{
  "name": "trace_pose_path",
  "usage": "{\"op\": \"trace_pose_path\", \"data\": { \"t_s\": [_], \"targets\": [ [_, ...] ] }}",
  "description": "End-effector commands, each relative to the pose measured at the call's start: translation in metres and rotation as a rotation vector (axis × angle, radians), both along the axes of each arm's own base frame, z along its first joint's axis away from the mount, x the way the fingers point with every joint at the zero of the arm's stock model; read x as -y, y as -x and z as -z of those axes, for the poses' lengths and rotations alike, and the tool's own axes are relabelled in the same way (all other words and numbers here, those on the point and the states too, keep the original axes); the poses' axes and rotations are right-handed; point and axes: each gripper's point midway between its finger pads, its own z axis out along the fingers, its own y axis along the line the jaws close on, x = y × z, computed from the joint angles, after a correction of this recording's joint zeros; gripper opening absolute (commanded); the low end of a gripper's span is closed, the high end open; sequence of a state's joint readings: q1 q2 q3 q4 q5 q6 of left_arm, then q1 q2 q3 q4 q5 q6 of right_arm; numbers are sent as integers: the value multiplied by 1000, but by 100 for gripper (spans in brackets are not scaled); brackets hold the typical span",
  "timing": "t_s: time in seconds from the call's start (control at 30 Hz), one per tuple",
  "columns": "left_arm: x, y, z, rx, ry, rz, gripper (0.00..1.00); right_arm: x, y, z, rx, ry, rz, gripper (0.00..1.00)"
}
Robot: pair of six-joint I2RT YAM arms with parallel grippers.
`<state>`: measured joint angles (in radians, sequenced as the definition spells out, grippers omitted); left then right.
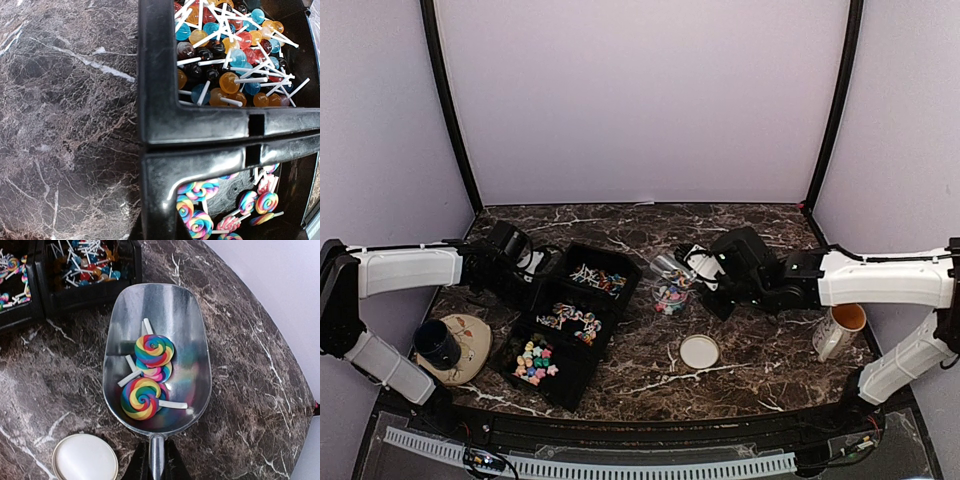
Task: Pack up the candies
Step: Place the fake candies in the packing box.
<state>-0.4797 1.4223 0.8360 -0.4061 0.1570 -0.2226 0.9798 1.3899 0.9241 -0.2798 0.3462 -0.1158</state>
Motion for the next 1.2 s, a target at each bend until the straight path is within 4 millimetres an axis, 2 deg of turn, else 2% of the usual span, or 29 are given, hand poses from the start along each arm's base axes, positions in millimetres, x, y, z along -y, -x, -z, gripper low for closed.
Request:
{"op": "trace_pose_path", "data": {
  "t_s": [0.0, 0.17, 0.33, 0.77, 0.9, 1.17],
  "targets": [
    [21, -22, -51, 129, 146, 3, 0, 18, 1, -3, -56, 74, 72, 0],
    [21, -22, -52, 129, 148, 2, 0, 27, 5, 2, -132, 172, 114, 0],
    [22, -21, -52, 128, 150, 4, 0, 36, 9, 15, -180, 260, 132, 0],
    [22, -22, -50, 123, 148, 4, 0, 33, 9, 3, -222, 343, 128, 0],
    [22, -22, -50, 123, 149, 4, 0, 36, 9, 11, -248, 416, 134, 0],
    [22, -21, -50, 121, 149, 5, 0, 34, 9, 10, -244, 478, 133, 0]
  ]
}}
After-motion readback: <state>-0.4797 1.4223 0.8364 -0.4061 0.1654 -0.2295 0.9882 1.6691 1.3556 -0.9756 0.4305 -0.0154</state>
